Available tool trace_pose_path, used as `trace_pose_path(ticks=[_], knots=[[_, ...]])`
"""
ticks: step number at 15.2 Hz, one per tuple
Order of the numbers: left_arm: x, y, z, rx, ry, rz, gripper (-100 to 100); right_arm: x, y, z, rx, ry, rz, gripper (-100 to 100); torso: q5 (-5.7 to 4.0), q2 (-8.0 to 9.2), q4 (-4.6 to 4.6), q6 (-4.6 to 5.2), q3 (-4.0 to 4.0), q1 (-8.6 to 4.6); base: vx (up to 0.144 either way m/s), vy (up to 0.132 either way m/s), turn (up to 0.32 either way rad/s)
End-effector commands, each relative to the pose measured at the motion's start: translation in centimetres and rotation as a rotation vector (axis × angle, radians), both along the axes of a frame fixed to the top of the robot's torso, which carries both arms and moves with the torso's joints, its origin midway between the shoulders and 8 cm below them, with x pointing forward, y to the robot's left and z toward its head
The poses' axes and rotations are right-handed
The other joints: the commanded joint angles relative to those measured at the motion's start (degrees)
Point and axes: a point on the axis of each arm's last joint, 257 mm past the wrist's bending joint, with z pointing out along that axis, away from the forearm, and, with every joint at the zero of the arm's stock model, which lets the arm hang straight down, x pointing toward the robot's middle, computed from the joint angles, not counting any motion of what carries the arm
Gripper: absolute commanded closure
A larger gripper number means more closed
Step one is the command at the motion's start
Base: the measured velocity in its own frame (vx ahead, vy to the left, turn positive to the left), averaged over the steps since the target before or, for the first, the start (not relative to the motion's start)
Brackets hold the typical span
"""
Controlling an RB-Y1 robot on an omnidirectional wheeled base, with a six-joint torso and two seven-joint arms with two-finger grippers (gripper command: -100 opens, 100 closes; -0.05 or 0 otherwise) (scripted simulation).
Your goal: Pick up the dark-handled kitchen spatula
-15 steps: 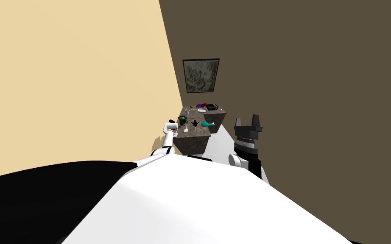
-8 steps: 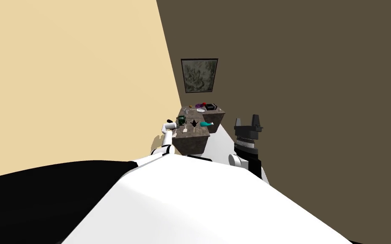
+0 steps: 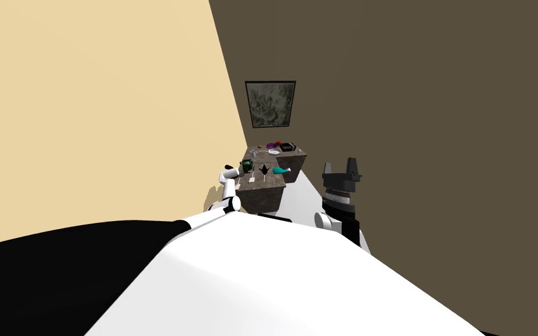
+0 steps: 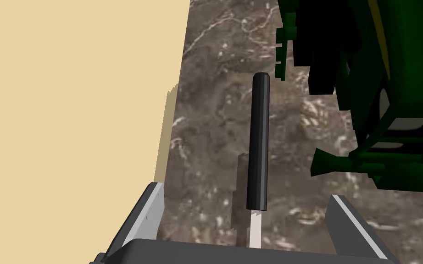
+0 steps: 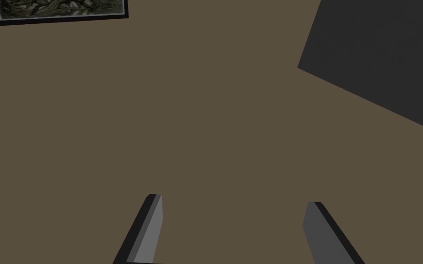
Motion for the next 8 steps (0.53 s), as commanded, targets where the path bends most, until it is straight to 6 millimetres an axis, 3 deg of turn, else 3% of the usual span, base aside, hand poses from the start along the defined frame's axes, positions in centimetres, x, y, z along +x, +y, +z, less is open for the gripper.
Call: trace_pose_path(ticks=[1, 8], knots=[[0.1, 0.9, -0.1, 0.007, 0.002, -0.004, -100, 0.0, 0.0, 0.0, 0.000, 0.000, 0.000, 0, 0.00, 0.00, 0.00, 0.00, 0.00, 0.00, 0.002, -0.030, -0.046], [-0.9, 3.2, -0.8, -0.007, 0.000, 0.025, -100, 0.0, 0.0, 0.0, 0.000, 0.000, 0.000, 0, -0.01, -0.02, -0.01, 0.01, -0.01, -0.06, 0.002, -0.036, -0.043]])
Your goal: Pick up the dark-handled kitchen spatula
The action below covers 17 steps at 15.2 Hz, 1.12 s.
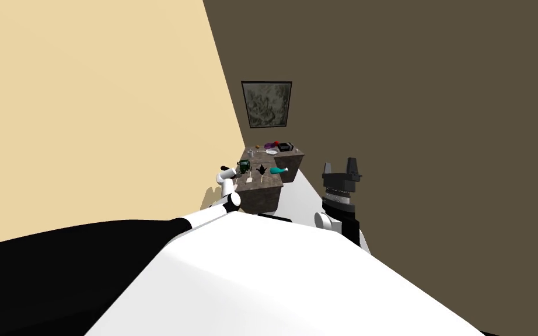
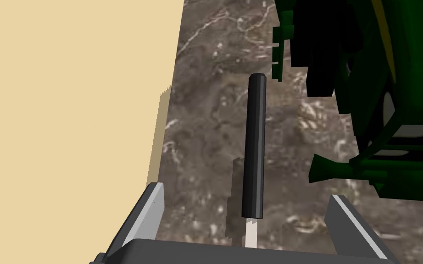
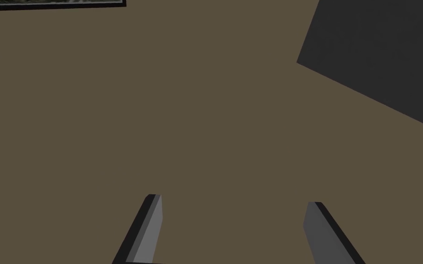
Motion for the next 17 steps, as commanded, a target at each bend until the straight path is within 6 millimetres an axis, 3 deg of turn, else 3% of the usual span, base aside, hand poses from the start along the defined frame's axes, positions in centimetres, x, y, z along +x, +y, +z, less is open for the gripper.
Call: trace_pose_path(ticks=[1, 6, 7, 11, 17], knots=[[-0.1, 0.6, -0.2, 0.002, 0.001, -0.005, -100, 0.0, 0.0, 0.0, 0.000, 0.000, 0.000, 0, 0.00, 0.00, 0.00, 0.00, 0.00, 0.00, 0.003, -0.036, -0.055], [-0.6, 1.3, -0.6, -0.008, 0.000, 0.007, -100, 0.0, 0.0, 0.0, 0.000, 0.000, 0.000, 0, 0.00, 0.01, 0.00, 0.00, 0.01, -0.01, 0.000, -0.033, -0.037], [-0.6, 1.4, -0.7, -0.008, 0.001, 0.007, 100, 0.0, 0.0, 0.0, 0.000, 0.000, 0.000, 0, 0.00, 0.02, 0.01, 0.00, 0.01, 0.03, 0.000, -0.006, 0.001], [-0.5, 1.5, -0.4, -0.003, -0.004, 0.008, 100, 0.0, 0.0, 0.0, 0.000, 0.000, 0.000, 0, 0.17, -0.09, -0.13, 0.03, -0.11, 0.23, 0.001, 0.001, 0.003], [-0.1, -0.4, 0.2, -0.004, -0.001, 0.006, 100, 0.0, 0.0, 0.0, 0.000, 0.000, 0.000, 0, 0.24, -0.17, -0.15, 0.00, -0.16, 0.52, -0.001, 0.043, 0.059]])
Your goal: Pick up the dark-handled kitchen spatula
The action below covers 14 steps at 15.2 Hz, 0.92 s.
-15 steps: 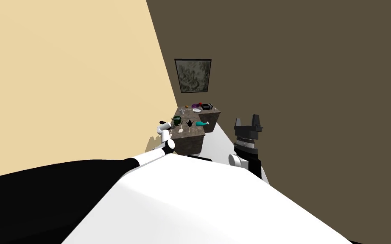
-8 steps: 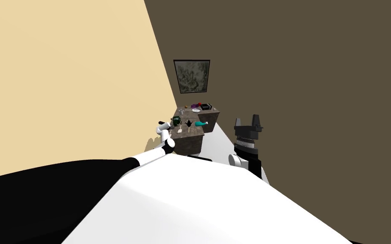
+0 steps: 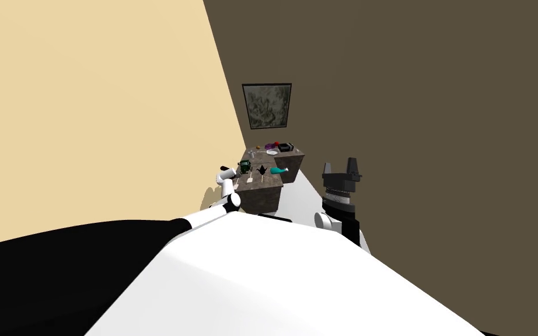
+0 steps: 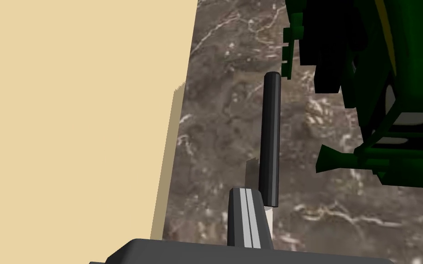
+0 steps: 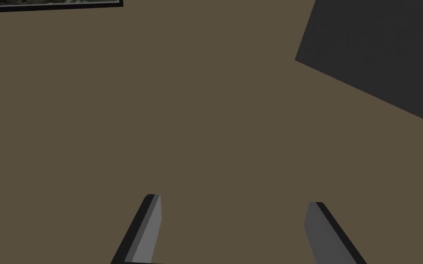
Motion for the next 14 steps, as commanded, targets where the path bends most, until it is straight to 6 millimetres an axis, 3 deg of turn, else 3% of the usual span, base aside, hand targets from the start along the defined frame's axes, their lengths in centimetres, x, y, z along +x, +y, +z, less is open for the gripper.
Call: trace_pose_path(ticks=[1, 14], knots=[[0.4, -0.7, 0.2, 0.003, -0.001, -0.008, 100, 0.0, 0.0, 0.0, 0.000, 0.000, 0.000, 0, 0.00, 0.00, 0.00, 0.00, 0.00, 0.00, -0.005, 0.036, 0.015], [1.5, -6.5, 0.9, -0.002, -0.001, -0.049, 100, 0.0, 0.0, 0.0, 0.000, 0.000, 0.000, 0, -0.02, 0.00, 0.00, 0.00, 0.00, -0.09, -0.001, 0.033, 0.043]])
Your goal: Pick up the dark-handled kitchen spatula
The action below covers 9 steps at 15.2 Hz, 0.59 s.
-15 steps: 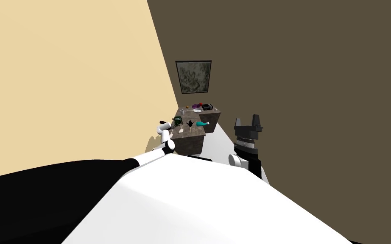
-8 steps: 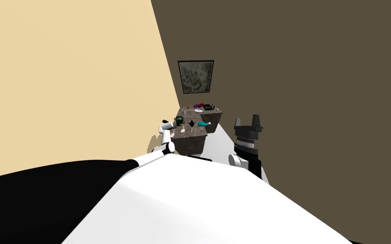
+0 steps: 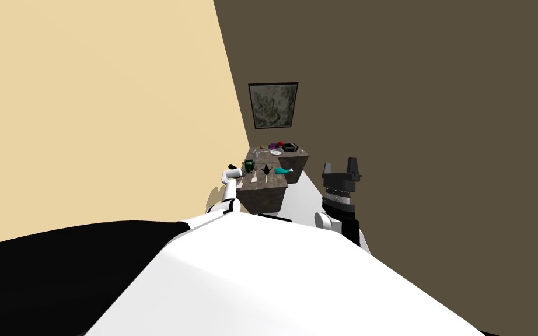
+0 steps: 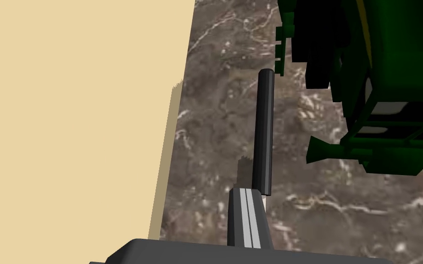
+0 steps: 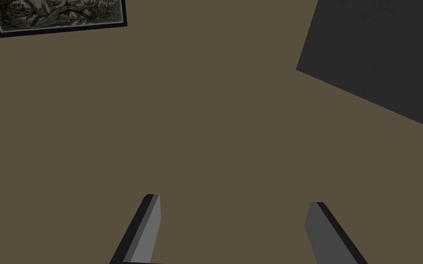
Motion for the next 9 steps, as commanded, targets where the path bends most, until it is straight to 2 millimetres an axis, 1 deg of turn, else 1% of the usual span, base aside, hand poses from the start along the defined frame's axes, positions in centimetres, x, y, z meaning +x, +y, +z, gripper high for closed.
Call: trace_pose_path(ticks=[1, 2, 3, 4, 5, 6, 7, 8, 9], knots=[[-0.2, -1.1, 0.0, -0.011, 0.002, 0.002, 100, 0.0, 0.0, 0.0, 0.000, 0.000, 0.000, 0, 0.00, 0.00, 0.00, 0.00, 0.00, 0.00, -0.003, 0.046, 0.064], [0.2, -1.9, 0.0, -0.008, 0.001, -0.011, 100, 0.0, 0.0, 0.0, 0.000, 0.000, 0.000, 0, 0.01, 0.01, 0.00, -0.01, 0.01, 0.03, -0.005, 0.047, 0.058], [0.3, -2.1, 0.0, -0.005, 0.002, -0.018, 100, 0.0, 0.0, 0.0, 0.000, 0.000, 0.000, 0, 0.01, 0.02, 0.00, 0.00, 0.01, 0.04, -0.002, 0.031, 0.018], [0.0, -2.9, -0.1, -0.018, 0.002, -0.010, 100, 0.0, 0.0, 0.0, 0.000, 0.000, 0.000, 0, 0.01, 0.01, 0.00, 0.01, 0.01, 0.01, 0.003, 0.030, 0.045], [0.3, -3.6, -0.1, -0.012, 0.004, -0.028, 100, 0.0, 0.0, 0.0, 0.000, 0.000, 0.000, 0, 0.00, 0.01, 0.00, 0.00, 0.00, 0.00, 0.005, 0.035, 0.051], [0.3, -3.6, -0.1, -0.011, 0.004, -0.029, 100, 0.0, 0.0, 0.0, 0.000, 0.000, 0.000, 0, 0.00, 0.00, 0.00, 0.00, 0.00, 0.00, 0.003, 0.026, 0.018], [0.2, -3.2, -0.1, -0.011, 0.003, -0.024, 100, 0.0, 0.0, 0.0, 0.000, 0.000, 0.000, 0, 0.00, -0.01, 0.00, 0.01, 0.00, -0.02, 0.001, 0.012, 0.000], [-0.1, -3.4, 0.0, -0.019, 0.020, -0.019, -100, 0.0, 0.0, 0.0, 0.000, 0.000, 0.000, 0, -0.01, 0.00, 0.00, 0.01, 0.00, -0.06, -0.009, 0.006, -0.016], [-0.1, -3.4, 0.0, -0.021, 0.024, -0.017, -100, 0.0, 0.0, 0.0, 0.000, 0.000, 0.000, 0, -0.02, 0.02, 0.00, 0.01, 0.01, -0.09, -0.018, 0.004, -0.023]])
